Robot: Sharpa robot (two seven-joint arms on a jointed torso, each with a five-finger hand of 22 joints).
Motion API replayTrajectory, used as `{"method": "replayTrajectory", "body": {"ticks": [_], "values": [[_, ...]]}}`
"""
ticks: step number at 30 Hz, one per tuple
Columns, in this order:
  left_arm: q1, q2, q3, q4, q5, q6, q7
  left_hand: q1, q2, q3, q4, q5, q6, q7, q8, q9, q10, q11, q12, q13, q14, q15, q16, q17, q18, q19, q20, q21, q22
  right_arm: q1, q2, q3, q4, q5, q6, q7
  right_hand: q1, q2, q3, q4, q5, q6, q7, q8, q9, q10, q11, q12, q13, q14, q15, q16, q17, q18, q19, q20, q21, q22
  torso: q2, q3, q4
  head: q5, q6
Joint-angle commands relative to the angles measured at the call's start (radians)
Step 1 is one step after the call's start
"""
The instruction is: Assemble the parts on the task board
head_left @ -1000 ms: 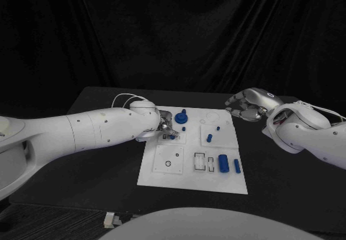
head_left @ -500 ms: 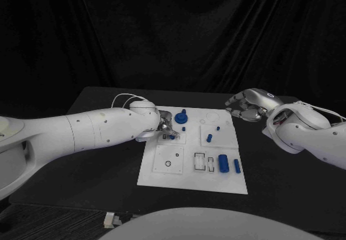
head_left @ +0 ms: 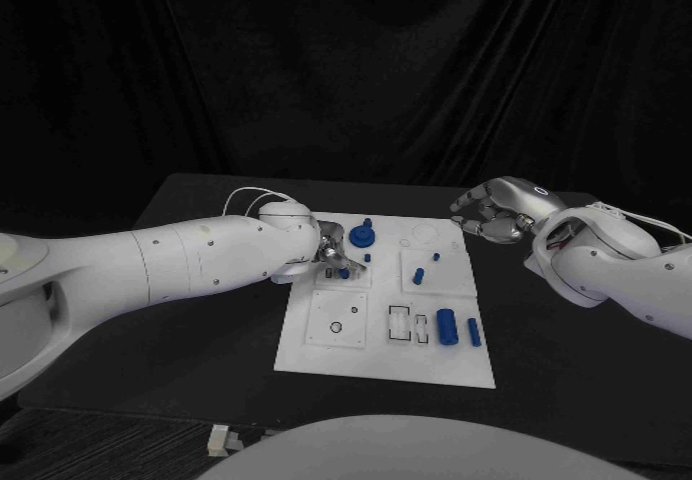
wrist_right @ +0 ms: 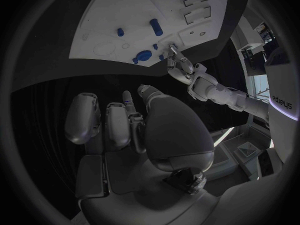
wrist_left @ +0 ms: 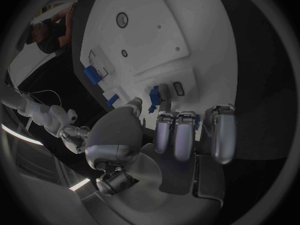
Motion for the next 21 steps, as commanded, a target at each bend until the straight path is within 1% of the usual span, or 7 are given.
{"method": "replayTrajectory", "body": {"ticks": [1, 2, 5, 9, 13, 20, 21], "values": [[-0.005, -0.002, -0.003, 0.001, 0.001, -0.001, 0.002, -0.009, 0.001, -0.013, 0.001, -0.005, 0.013, -0.002, -0.001, 0.003, 0.106, 0.004, 0.003, 0.263, 0.106, 0.001, 0.003, 0.263, 0.016, 0.008, 0.0, 0.002, 0.213, -0.003, -0.001, 0.001, -0.001, -0.001, 0.005, -0.018, 0.011, -0.001, 0.004, 0.0, 0.004, 0.002, 0.0, -0.003, -0.001, 0.078, 0.007, -0.006, 0.213, 0.032, 0.009, -0.006, -0.002, 0.016, -0.004, 0.001, -0.005, 0.132, 0.0, 0.0, 0.0005, 0.0, 0.0], [-0.005, -0.002, -0.003, 0.001, 0.001, -0.002, 0.003, -0.011, 0.002, -0.025, 0.0, -0.003, 0.03, -0.008, 0.015, 0.016, 0.106, 0.0, 0.003, 0.263, 0.106, -0.001, 0.003, 0.263, 0.016, 0.009, -0.002, 0.003, 0.213, -0.003, -0.001, 0.001, -0.001, -0.001, 0.006, -0.018, 0.011, -0.001, 0.004, 0.0, 0.004, 0.002, 0.0, -0.003, -0.001, 0.078, 0.007, -0.006, 0.213, 0.032, 0.009, -0.006, -0.002, 0.016, -0.004, 0.001, -0.005, 0.132, 0.0, 0.0, 0.0004, 0.0, 0.0], [-0.005, -0.002, -0.003, 0.001, 0.001, -0.005, 0.004, -0.007, 0.011, -0.049, 0.0, 0.002, 0.037, -0.016, 0.051, 0.061, 0.106, -0.008, 0.003, 0.263, 0.106, -0.008, 0.003, 0.263, 0.016, 0.012, -0.007, 0.005, 0.214, -0.003, -0.001, 0.001, -0.001, -0.001, 0.006, -0.018, 0.011, -0.001, 0.004, 0.0, 0.004, 0.002, 0.0, -0.003, -0.001, 0.078, 0.007, -0.006, 0.213, 0.032, 0.009, -0.006, -0.002, 0.016, -0.004, 0.001, -0.005, 0.132, 0.0, -0.0001, 0.0003, 0.0, 0.0], [-0.005, -0.003, -0.003, 0.002, 0.001, -0.007, 0.005, 0.002, 0.016, -0.055, -0.001, 0.011, 0.031, -0.017, 0.061, 0.079, 0.106, -0.01, 0.003, 0.263, 0.106, -0.01, 0.003, 0.263, 0.016, 0.012, -0.009, 0.005, 0.214, -0.003, -0.001, 0.001, -0.002, -0.001, 0.007, -0.018, 0.012, -0.001, 0.005, -0.001, 0.005, 0.003, 0.001, -0.003, -0.002, 0.078, 0.007, -0.006, 0.213, 0.032, 0.009, -0.007, -0.002, 0.016, -0.004, 0.001, -0.006, 0.132, 0.0, -0.0003, 0.0, 0.002, 0.0], [-0.005, -0.004, -0.003, 0.002, 0.001, -0.01, 0.006, 0.022, 0.025, -0.072, -0.001, 0.037, 0.024, -0.022, 0.098, 0.134, 0.106, -0.014, 0.003, 0.263, 0.106, -0.014, 0.003, 0.263, 0.015, 0.013, -0.013, 0.006, 0.214, -0.003, -0.001, 0.001, -0.003, -0.001, 0.007, -0.019, 0.012, -0.001, 0.005, -0.001, 0.005, 0.003, 0.001, -0.003, -0.002, 0.078, 0.007, -0.006, 0.213, 0.032, 0.009, -0.007, -0.002, 0.016, -0.004, 0.001, -0.006, 0.132, 0.0, -0.0001, 0.0003, 0.001, 0.0], [-0.005, -0.006, -0.003, 0.003, 0.001, -0.015, 0.011, 0.039, 0.035, -0.084, -0.002, 0.064, 0.011, -0.026, 0.126, 0.183, 0.106, -0.017, 0.003, 0.263, 0.106, -0.017, 0.003, 0.263, 0.015, 0.013, -0.016, 0.005, 0.214, -0.003, -0.001, 0.001, -0.004, -0.001, 0.01, -0.021, 0.012, -0.001, 0.005, -0.001, 0.005, 0.003, 0.001, -0.003, -0.002, 0.078, 0.007, -0.006, 0.213, 0.032, 0.009, -0.007, -0.002, 0.016, -0.004, 0.001, -0.006, 0.132, 0.0, -0.0001, -0.0002, 0.003, 0.0], [-0.005, -0.006, -0.003, 0.003, 0.001, -0.016, 0.012, 0.044, 0.036, -0.086, -0.002, 0.075, 0.008, -0.026, 0.13, 0.191, 0.106, -0.018, 0.003, 0.263, 0.106, -0.017, 0.003, 0.263, 0.015, 0.012, -0.016, 0.005, 0.214, -0.003, -0.001, 0.001, -0.004, -0.001, 0.01, -0.021, 0.012, -0.001, 0.007, -0.001, 0.006, 0.003, 0.001, -0.003, -0.002, 0.078, 0.007, -0.007, 0.212, 0.032, 0.009, -0.008, -0.004, 0.016, -0.004, 0.002, -0.007, 0.132, 0.0, -0.0001, -0.0003, 0.003, 0.0]]}}
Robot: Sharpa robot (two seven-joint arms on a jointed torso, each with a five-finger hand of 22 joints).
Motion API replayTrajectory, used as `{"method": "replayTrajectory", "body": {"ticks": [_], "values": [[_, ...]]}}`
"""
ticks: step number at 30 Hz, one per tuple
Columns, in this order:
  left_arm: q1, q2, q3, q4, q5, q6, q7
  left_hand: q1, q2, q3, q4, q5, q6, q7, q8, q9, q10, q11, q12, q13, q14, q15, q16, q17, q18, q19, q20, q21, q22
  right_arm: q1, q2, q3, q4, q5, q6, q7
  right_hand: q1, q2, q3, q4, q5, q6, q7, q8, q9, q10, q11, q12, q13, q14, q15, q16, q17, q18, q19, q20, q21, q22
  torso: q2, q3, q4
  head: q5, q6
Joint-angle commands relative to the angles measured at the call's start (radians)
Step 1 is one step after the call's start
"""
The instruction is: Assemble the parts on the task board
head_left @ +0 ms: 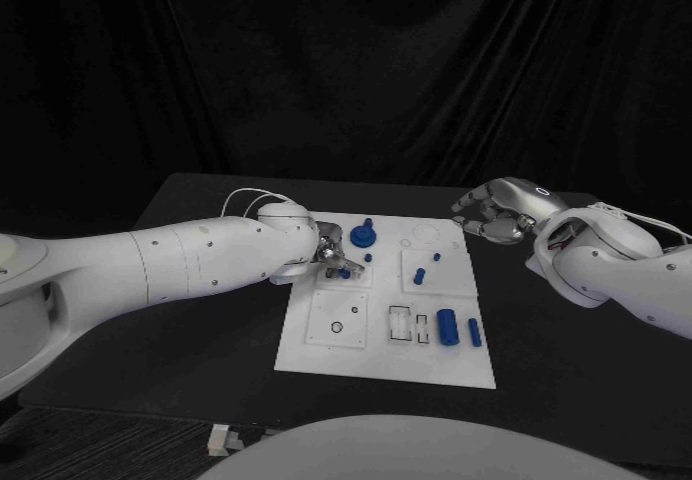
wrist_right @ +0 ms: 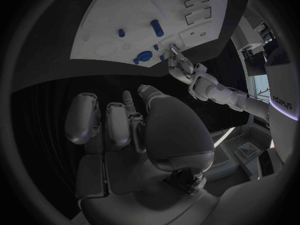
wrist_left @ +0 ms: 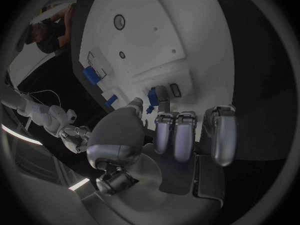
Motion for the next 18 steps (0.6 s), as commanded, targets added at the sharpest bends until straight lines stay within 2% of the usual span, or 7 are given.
{"method": "replayTrajectory", "body": {"ticks": [1, 2, 3, 18], "values": [[-0.002, 0.001, 0.0, 0.002, 0.001, -0.011, 0.014, 0.013, 0.003, -0.009, -0.001, 0.019, -0.013, 0.0, 0.011, 0.015, 0.102, -0.007, 0.003, 0.263, 0.105, -0.009, 0.003, 0.263, 0.015, 0.002, -0.006, 0.005, 0.213, -0.002, 0.0, 0.001, -0.001, -0.002, 0.006, -0.02, 0.012, -0.001, 0.007, -0.001, 0.006, 0.003, 0.001, -0.003, -0.001, 0.078, 0.007, -0.007, 0.212, 0.032, 0.009, -0.006, -0.002, 0.016, -0.004, 0.002, -0.007, 0.131, 0.0, 0.0002, 0.0, 0.0, 0.0], [-0.002, 0.001, 0.0, 0.002, 0.001, -0.012, 0.015, 0.021, 0.004, -0.011, -0.002, 0.037, -0.018, -0.001, 0.014, 0.024, 0.102, -0.008, 0.003, 0.263, 0.105, -0.009, 0.003, 0.263, 0.015, 0.002, -0.006, 0.005, 0.214, -0.002, -0.001, 0.001, -0.001, -0.002, 0.006, -0.02, 0.012, -0.001, 0.007, -0.001, 0.006, 0.003, 0.001, -0.003, -0.001, 0.078, 0.007, -0.007, 0.212, 0.032, 0.009, -0.006, -0.002, 0.016, -0.004, 0.002, -0.007, 0.131, 0.0, 0.0002, 0.0, -0.001, 0.0], [-0.002, 0.001, 0.0, 0.002, 0.001, -0.012, 0.016, 0.022, 0.004, -0.011, -0.002, 0.039, -0.019, -0.001, 0.015, 0.025, 0.102, -0.008, 0.003, 0.263, 0.105, -0.009, 0.003, 0.263, 0.015, 0.002, -0.006, 0.005, 0.213, -0.002, -0.001, 0.001, -0.001, -0.002, 0.006, -0.02, 0.012, -0.001, 0.007, -0.001, 0.006, 0.003, 0.001, -0.003, -0.001, 0.078, 0.007, -0.007, 0.212, 0.032, 0.009, -0.006, -0.002, 0.016, -0.004, 0.002, -0.007, 0.131, 0.0, 0.0002, 0.0001, -0.002, 0.0], [-0.002, 0.0, 0.0, 0.008, 0.001, -0.033, 0.025, 0.026, 0.003, -0.013, -0.003, 0.039, -0.017, -0.002, 0.018, 0.03, 0.102, -0.009, 0.003, 0.263, 0.105, -0.01, 0.003, 0.263, 0.014, 0.005, -0.007, 0.009, 0.215, -0.002, -0.001, 0.001, 0.0, -0.001, 0.004, -0.022, 0.012, -0.001, 0.008, -0.001, 0.007, 0.003, 0.001, -0.004, -0.002, 0.078, 0.007, -0.007, 0.212, 0.031, 0.009, -0.007, -0.003, 0.017, -0.004, 0.002, -0.009, 0.131, 0.001, 0.0, 0.0004, -0.002, 0.0]]}}
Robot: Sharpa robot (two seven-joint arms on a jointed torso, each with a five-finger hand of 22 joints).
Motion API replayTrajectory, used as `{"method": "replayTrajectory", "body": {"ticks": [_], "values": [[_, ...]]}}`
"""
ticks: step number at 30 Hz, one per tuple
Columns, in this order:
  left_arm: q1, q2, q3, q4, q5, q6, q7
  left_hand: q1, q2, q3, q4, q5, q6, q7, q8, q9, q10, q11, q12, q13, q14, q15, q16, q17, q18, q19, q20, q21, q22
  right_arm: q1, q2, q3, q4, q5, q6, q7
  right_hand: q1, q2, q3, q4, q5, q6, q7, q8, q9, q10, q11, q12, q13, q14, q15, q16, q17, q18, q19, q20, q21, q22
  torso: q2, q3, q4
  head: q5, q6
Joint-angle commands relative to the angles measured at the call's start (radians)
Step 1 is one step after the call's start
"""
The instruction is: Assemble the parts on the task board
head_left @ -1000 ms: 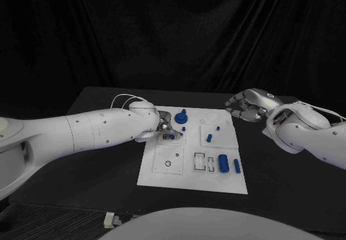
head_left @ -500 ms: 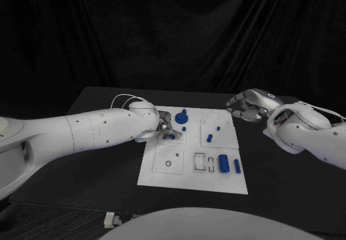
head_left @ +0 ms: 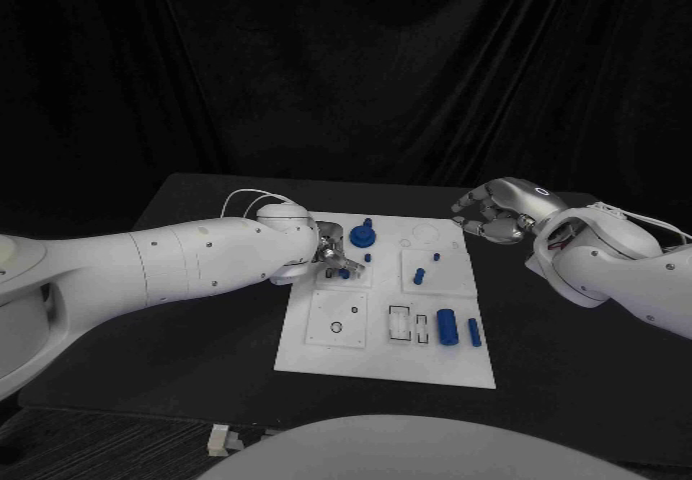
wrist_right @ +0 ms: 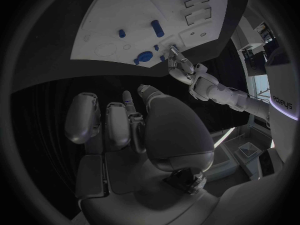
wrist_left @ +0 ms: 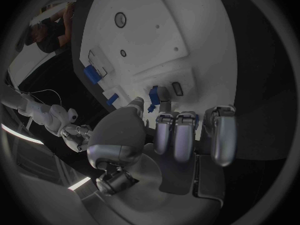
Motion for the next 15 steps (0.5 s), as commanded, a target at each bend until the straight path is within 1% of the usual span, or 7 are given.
{"method": "replayTrajectory", "body": {"ticks": [1, 15], "values": [[-0.002, 0.001, 0.001, 0.003, 0.001, -0.016, 0.017, 0.01, -0.001, -0.005, 0.0, 0.002, -0.007, -0.001, 0.006, 0.002, 0.106, -0.005, 0.003, 0.263, 0.102, -0.007, 0.003, 0.264, 0.014, 0.005, -0.007, 0.004, 0.215, -0.002, -0.001, 0.001, 0.001, -0.001, 0.002, -0.019, 0.012, -0.001, 0.005, 0.001, 0.007, 0.003, 0.001, -0.004, -0.001, 0.078, 0.007, -0.007, 0.213, 0.031, 0.009, -0.004, -0.002, 0.017, -0.004, 0.002, -0.003, 0.131, 0.001, -0.0002, 0.0003, -0.001, 0.0], [-0.002, 0.005, 0.001, 0.002, 0.001, -0.004, 0.006, 0.011, 0.003, -0.008, 0.003, -0.001, 0.0, -0.004, 0.013, 0.009, 0.106, -0.007, 0.003, 0.263, 0.102, -0.009, 0.003, 0.264, 0.014, 0.006, -0.008, 0.006, 0.216, -0.003, 0.001, 0.001, -0.002, 0.004, 0.001, -0.018, 0.012, 0.0, 0.006, 0.001, 0.007, 0.003, 0.001, -0.004, -0.001, 0.078, 0.008, -0.006, 0.213, 0.031, 0.009, -0.004, -0.002, 0.016, -0.004, 0.002, -0.002, 0.131, 0.0, 0.0002, 0.0003, -0.002, 0.0]]}}
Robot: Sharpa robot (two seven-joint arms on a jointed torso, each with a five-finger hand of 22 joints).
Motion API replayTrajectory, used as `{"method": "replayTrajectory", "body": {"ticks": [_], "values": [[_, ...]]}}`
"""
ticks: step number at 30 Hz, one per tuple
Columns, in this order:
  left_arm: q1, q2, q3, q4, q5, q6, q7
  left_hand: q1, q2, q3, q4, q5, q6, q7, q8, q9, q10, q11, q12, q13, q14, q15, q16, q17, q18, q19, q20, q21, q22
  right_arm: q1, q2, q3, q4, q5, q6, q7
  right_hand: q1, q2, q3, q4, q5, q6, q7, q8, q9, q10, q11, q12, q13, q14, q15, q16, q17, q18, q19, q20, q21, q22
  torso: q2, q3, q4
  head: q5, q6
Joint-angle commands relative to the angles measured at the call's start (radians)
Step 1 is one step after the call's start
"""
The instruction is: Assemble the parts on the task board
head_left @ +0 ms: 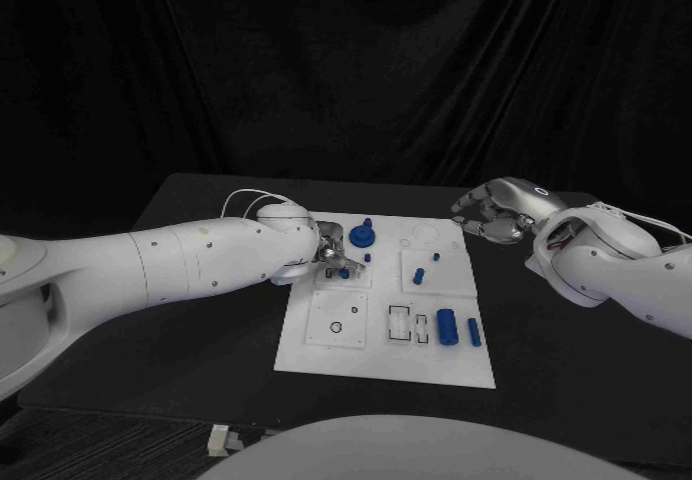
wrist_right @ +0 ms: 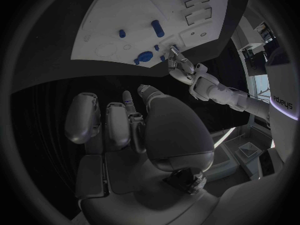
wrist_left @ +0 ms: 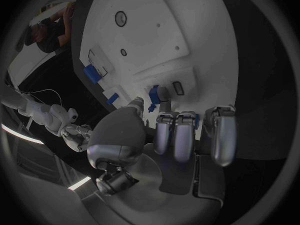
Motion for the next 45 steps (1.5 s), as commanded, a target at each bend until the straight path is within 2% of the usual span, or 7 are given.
{"method": "replayTrajectory", "body": {"ticks": [1, 9, 13, 21, 26, 31, 45], "values": [[-0.002, 0.003, 0.001, 0.001, 0.001, 0.003, 0.007, 0.009, 0.001, -0.005, 0.0, -0.001, 0.0, -0.004, 0.005, 0.001, 0.106, -0.007, 0.003, 0.263, 0.106, -0.005, 0.003, 0.264, 0.014, 0.006, -0.008, 0.006, 0.216, -0.003, 0.0, 0.001, -0.001, 0.003, 0.001, -0.017, 0.012, 0.0, 0.006, 0.001, 0.007, 0.003, 0.001, -0.004, -0.001, 0.078, 0.008, -0.006, 0.213, 0.031, 0.009, -0.004, -0.001, 0.016, -0.004, 0.002, -0.002, 0.131, 0.0, 0.0001, 0.0003, -0.001, 0.0], [-0.001, 0.005, 0.001, 0.0, 0.001, 0.015, 0.003, 0.05, 0.007, 0.002, -0.01, 0.039, -0.005, -0.008, 0.012, 0.02, 0.106, -0.012, 0.003, 0.263, 0.106, -0.01, 0.003, 0.264, 0.015, 0.005, -0.012, 0.004, 0.215, -0.004, 0.0, 0.001, -0.001, 0.01, 0.0, -0.016, 0.012, 0.0, 0.006, 0.001, 0.007, 0.003, 0.001, -0.004, -0.001, 0.078, 0.008, -0.006, 0.213, 0.031, 0.009, -0.004, -0.001, 0.016, -0.004, 0.002, -0.002, 0.131, 0.0, 0.0001, -0.001, 0.0, 0.0], [-0.001, 0.006, 0.001, 0.001, 0.001, 0.018, 0.004, 0.079, 0.004, 0.008, -0.012, 0.12, -0.012, -0.01, 0.011, 0.029, 0.106, -0.014, 0.003, 0.263, 0.106, -0.012, 0.003, 0.264, 0.015, 0.005, -0.015, 0.003, 0.215, -0.005, 0.0, 0.001, -0.002, 0.012, 0.0, -0.015, 0.011, 0.0, 0.008, 0.002, 0.006, 0.003, 0.002, -0.004, -0.002, 0.078, 0.008, -0.006, 0.213, 0.031, 0.009, -0.005, -0.002, 0.017, -0.004, 0.002, -0.004, 0.131, 0.0, 0.0001, -0.0003, -0.001, 0.0], [-0.001, 0.01, 0.001, 0.001, 0.001, 0.024, 0.005, 0.098, 0.001, 0.015, -0.013, 0.164, -0.015, -0.011, 0.006, 0.031, 0.106, -0.015, 0.003, 0.263, 0.106, -0.013, 0.003, 0.264, 0.015, 0.005, -0.016, 0.003, 0.215, -0.006, 0.001, 0.001, -0.002, 0.012, 0.001, -0.014, 0.011, 0.0, 0.008, 0.002, 0.006, 0.003, 0.002, -0.004, -0.002, 0.078, 0.008, -0.006, 0.213, 0.031, 0.009, -0.005, -0.002, 0.017, -0.004, 0.002, -0.004, 0.131, 0.0, 0.0001, -0.0003, -0.003, 0.0], [-0.001, 0.009, 0.001, 0.001, 0.001, 0.024, 0.006, 0.148, -0.009, 0.048, -0.034, 0.282, -0.021, -0.015, -0.003, 0.031, 0.106, -0.018, 0.003, 0.263, 0.106, -0.015, 0.003, 0.264, 0.015, 0.004, -0.018, 0.002, 0.214, -0.007, 0.0, 0.001, -0.003, 0.013, 0.001, -0.014, 0.011, 0.0, 0.008, 0.002, 0.006, 0.003, 0.002, -0.004, -0.002, 0.078, 0.008, -0.006, 0.213, 0.031, 0.009, -0.005, -0.002, 0.017, -0.004, 0.002, -0.004, 0.131, 0.0, 0.0, -0.0002, -0.003, 0.0], [-0.001, 0.007, 0.001, 0.002, 0.001, 0.023, 0.005, 0.177, -0.018, 0.078, -0.046, 0.33, -0.023, -0.017, -0.01, 0.03, 0.106, -0.02, 0.003, 0.263, 0.106, -0.017, 0.003, 0.264, 0.015, 0.005, -0.02, 0.002, 0.215, -0.007, 0.0, 0.001, -0.003, 0.013, 0.001, -0.015, 0.011, 0.0, 0.008, 0.002, 0.006, 0.003, 0.002, -0.004, -0.002, 0.078, 0.008, -0.006, 0.213, 0.031, 0.009, -0.005, -0.002, 0.017, -0.004, 0.002, -0.004, 0.131, 0.0, 0.0001, -0.0005, -0.001, 0.0], [-0.001, 0.003, 0.001, 0.008, 0.001, 0.011, 0.002, 0.212, -0.034, 0.15, -0.066, 0.323, -0.027, -0.018, -0.02, 0.028, 0.106, -0.022, 0.003, 0.263, 0.106, -0.019, 0.003, 0.264, 0.015, 0.004, -0.022, 0.002, 0.214, -0.008, 0.001, 0.001, -0.005, 0.013, 0.005, -0.016, 0.011, 0.0, 0.009, 0.001, 0.006, 0.003, 0.002, -0.004, -0.002, 0.078, 0.009, -0.006, 0.213, 0.031, 0.01, -0.006, -0.004, 0.017, -0.004, 0.002, -0.006, 0.131, -0.001, 0.0001, -0.0001, -0.001, 0.0]]}}
